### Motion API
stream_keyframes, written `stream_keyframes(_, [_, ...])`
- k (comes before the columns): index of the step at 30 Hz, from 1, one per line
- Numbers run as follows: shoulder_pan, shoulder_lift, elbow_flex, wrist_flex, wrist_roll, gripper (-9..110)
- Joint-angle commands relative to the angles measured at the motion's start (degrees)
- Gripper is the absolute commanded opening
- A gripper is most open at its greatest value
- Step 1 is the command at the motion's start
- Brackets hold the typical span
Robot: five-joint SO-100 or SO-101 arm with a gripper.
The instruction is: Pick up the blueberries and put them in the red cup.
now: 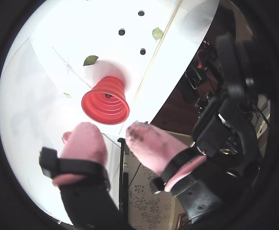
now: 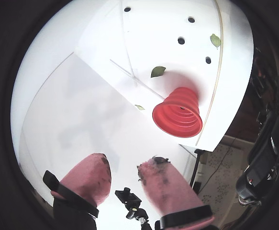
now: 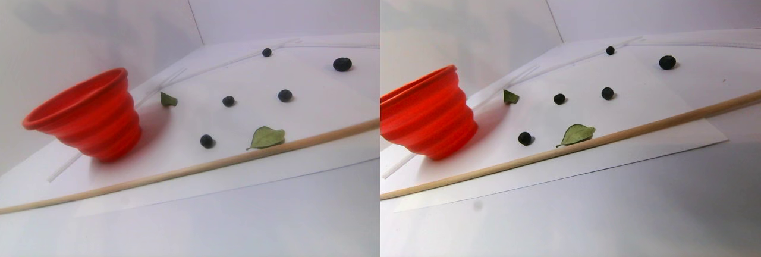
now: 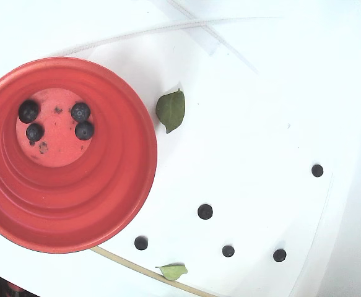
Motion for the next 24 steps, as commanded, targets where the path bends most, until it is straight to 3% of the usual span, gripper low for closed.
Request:
stream_keyframes(1, [0.9, 1.1, -0.8, 0.0, 0.4, 11])
stream_keyframes(24, [0.9, 1.1, -0.8, 0.0, 0.5, 11])
